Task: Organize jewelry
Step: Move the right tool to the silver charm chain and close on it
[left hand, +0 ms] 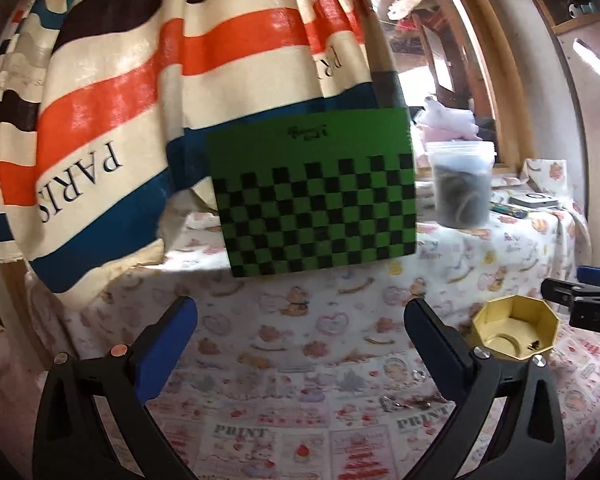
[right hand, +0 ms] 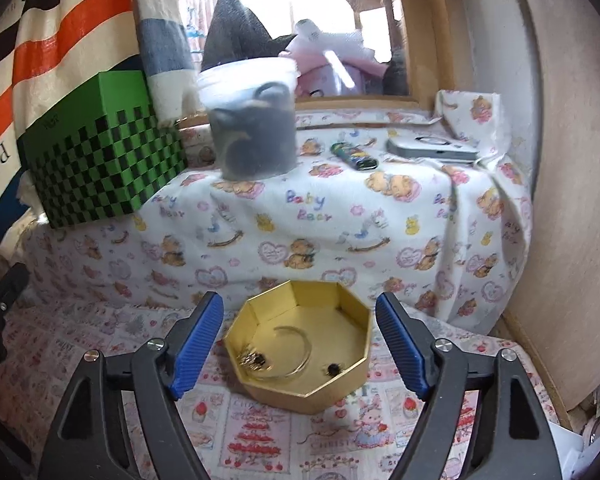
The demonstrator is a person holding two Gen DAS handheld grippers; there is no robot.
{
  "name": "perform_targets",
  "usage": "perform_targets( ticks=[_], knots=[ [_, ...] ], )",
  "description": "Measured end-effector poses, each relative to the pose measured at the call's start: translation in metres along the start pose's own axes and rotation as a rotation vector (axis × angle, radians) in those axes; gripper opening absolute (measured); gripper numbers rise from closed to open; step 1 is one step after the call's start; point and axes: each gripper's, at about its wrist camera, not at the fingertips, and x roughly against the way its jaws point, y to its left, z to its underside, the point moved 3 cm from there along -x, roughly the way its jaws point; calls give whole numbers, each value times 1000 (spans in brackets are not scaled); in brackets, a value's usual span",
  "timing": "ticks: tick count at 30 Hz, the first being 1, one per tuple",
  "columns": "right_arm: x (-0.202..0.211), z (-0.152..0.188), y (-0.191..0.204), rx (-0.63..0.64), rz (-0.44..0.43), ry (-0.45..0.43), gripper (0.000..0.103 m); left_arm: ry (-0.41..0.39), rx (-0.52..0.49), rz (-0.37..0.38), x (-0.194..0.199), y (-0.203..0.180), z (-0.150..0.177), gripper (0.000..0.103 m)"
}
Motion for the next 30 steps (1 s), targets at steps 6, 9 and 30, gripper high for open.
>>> perform_targets(
  ticks=[6, 9, 30],
  knots=[
    [0, 1, 12, 103, -115, -3, 80, 38, 103, 120, -4, 10, 5, 103],
    [-3, 4, 17, 102, -106, 26, 80, 76, 117, 165, -7, 12, 6, 103],
    [-9, 12, 47, 63, -292, 148, 61, 200, 214, 87, -30, 40, 27, 102]
  ],
)
